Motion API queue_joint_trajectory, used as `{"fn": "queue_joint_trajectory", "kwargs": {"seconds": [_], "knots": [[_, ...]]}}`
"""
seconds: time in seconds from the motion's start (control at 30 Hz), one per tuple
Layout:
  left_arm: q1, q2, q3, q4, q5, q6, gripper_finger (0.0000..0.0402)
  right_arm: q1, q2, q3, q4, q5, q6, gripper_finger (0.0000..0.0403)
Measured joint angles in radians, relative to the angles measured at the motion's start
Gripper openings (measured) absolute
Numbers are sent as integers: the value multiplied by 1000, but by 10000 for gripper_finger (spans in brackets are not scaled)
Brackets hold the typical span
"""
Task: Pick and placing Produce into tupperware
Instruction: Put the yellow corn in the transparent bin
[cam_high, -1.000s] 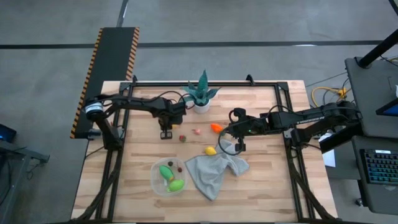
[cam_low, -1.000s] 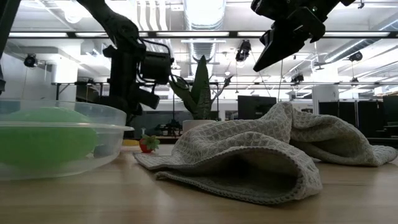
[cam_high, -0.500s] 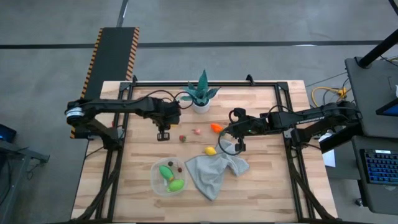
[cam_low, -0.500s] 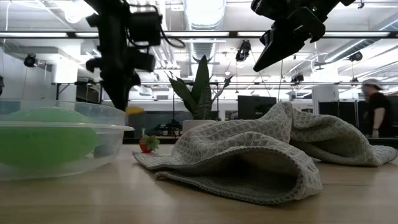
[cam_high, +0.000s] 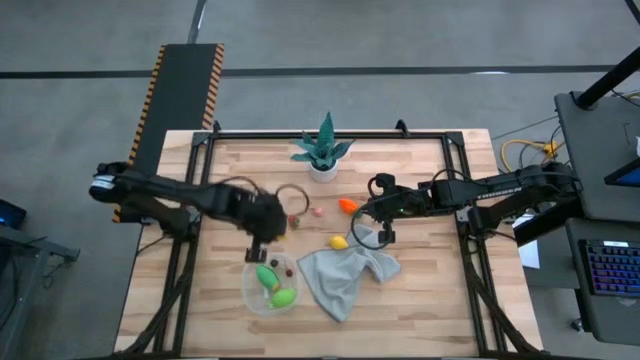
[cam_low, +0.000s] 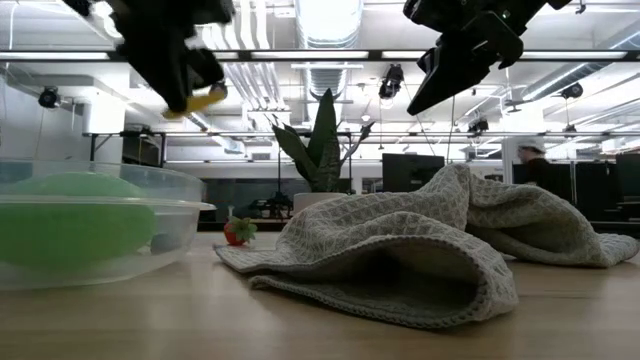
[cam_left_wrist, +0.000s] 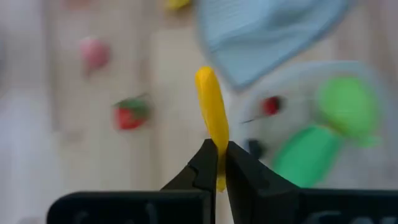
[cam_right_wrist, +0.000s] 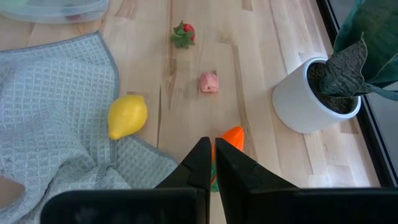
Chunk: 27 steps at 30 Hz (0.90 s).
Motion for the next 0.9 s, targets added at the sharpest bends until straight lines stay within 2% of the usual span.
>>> {"fn": "queue_joint_trajectory", "kwargs": {"seconds": [0.13,0.27,0.53,0.73,0.9], "knots": [[-109,30,15,6,5,-18,0,0,0,0,0,0,4,13],[-159,76,15,55,8,-58,0,0,0,0,4,0,6,13],[-180,198,13,65,73,-82,0,0,0,0,6,0,9,13],[-179,257,16,48,76,-124,0,0,0,0,6,0,16,13],[-178,264,13,49,83,-138,22,0,0,0,6,0,16,13]]}}
